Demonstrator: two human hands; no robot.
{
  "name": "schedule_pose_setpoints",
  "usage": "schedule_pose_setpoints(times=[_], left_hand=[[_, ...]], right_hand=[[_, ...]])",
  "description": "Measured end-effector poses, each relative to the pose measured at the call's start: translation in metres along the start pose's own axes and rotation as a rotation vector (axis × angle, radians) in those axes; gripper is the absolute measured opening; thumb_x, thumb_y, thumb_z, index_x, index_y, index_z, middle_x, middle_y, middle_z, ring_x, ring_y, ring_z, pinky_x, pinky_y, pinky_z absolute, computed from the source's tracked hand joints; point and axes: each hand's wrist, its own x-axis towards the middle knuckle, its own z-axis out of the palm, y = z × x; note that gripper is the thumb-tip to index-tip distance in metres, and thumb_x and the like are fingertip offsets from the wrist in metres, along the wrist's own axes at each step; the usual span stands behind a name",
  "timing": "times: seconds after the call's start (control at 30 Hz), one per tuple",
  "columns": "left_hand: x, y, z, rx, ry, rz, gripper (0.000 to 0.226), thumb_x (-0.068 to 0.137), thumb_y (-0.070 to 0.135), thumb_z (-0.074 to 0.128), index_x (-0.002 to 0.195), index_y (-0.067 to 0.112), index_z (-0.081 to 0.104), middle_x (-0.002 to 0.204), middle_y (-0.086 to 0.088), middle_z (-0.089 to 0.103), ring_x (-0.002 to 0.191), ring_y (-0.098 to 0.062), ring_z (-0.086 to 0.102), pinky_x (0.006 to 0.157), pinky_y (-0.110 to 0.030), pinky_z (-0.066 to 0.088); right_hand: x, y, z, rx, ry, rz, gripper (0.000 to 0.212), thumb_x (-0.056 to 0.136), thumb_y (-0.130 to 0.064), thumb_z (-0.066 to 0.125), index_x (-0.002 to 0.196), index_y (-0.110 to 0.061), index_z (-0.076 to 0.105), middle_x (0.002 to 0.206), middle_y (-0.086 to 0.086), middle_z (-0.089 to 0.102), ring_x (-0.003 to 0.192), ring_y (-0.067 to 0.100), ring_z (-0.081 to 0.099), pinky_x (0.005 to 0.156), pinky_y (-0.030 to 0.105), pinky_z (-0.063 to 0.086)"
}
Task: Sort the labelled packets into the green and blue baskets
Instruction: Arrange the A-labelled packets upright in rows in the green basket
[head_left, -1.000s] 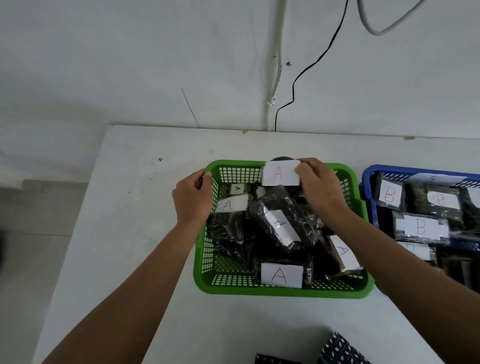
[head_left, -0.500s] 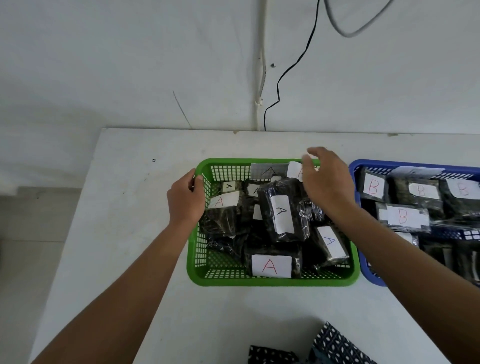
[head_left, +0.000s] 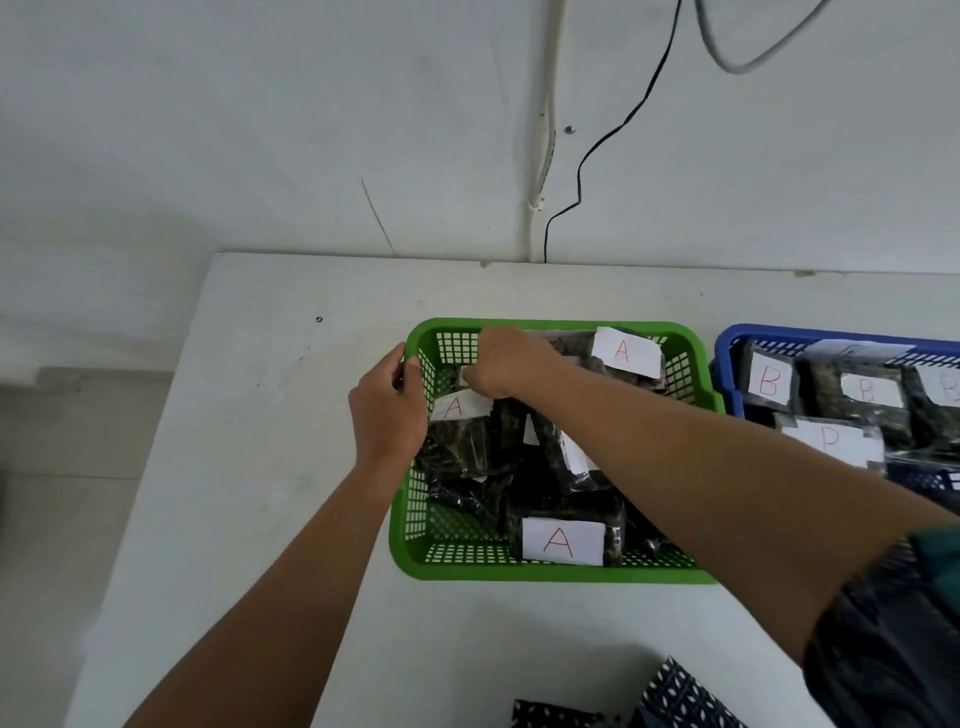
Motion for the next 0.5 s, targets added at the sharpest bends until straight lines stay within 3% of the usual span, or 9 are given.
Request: schedule_pose_setpoints(times=[0.13, 0.23, 0.37, 0.5], left_hand=[[0.002, -0.002, 0.0, -0.027, 0.006, -0.006, 0.028, 0.103, 0.025, 0.047, 0.117, 0.019, 0.071, 0.084, 0.012, 0.071, 0.07, -0.001, 0.06, 0.06, -0.003, 0.039], [0.002, -0.003, 0.001, -0.057, 0.015, -0.008, 0.026, 0.103, 0.024, 0.048, 0.115, 0.019, 0.071, 0.081, 0.02, 0.068, 0.075, 0.003, 0.062, 0.064, -0.006, 0.044], [0.004, -0.004, 0.002, -0.049, 0.015, -0.022, 0.03, 0.103, 0.026, 0.048, 0.122, 0.017, 0.07, 0.093, 0.009, 0.074, 0.084, -0.004, 0.066, 0.078, -0.023, 0.053], [0.004, -0.004, 0.001, -0.039, 0.02, 0.004, 0.028, 0.103, 0.025, 0.048, 0.117, 0.018, 0.071, 0.089, 0.011, 0.073, 0.077, -0.002, 0.064, 0.066, -0.01, 0.046]], right_hand=[[0.003, -0.002, 0.014, 0.009, 0.074, 0.047, 0.017, 0.092, -0.026, 0.062, 0.097, -0.012, 0.054, 0.097, 0.005, 0.06, 0.089, 0.028, 0.059, 0.082, 0.039, 0.053], [0.006, 0.001, 0.014, 0.072, 0.078, 0.139, 0.021, 0.091, -0.023, 0.066, 0.106, -0.011, 0.06, 0.107, 0.01, 0.064, 0.1, 0.032, 0.063, 0.088, 0.044, 0.056], [0.007, -0.001, 0.021, 0.082, 0.184, 0.241, 0.024, 0.086, -0.019, 0.072, 0.108, -0.013, 0.065, 0.112, 0.011, 0.066, 0.103, 0.032, 0.064, 0.077, 0.039, 0.053], [0.01, -0.002, 0.026, 0.141, 0.192, 0.248, 0.027, 0.084, -0.025, 0.077, 0.104, -0.011, 0.066, 0.108, 0.011, 0.068, 0.098, 0.031, 0.065, 0.078, 0.039, 0.057]])
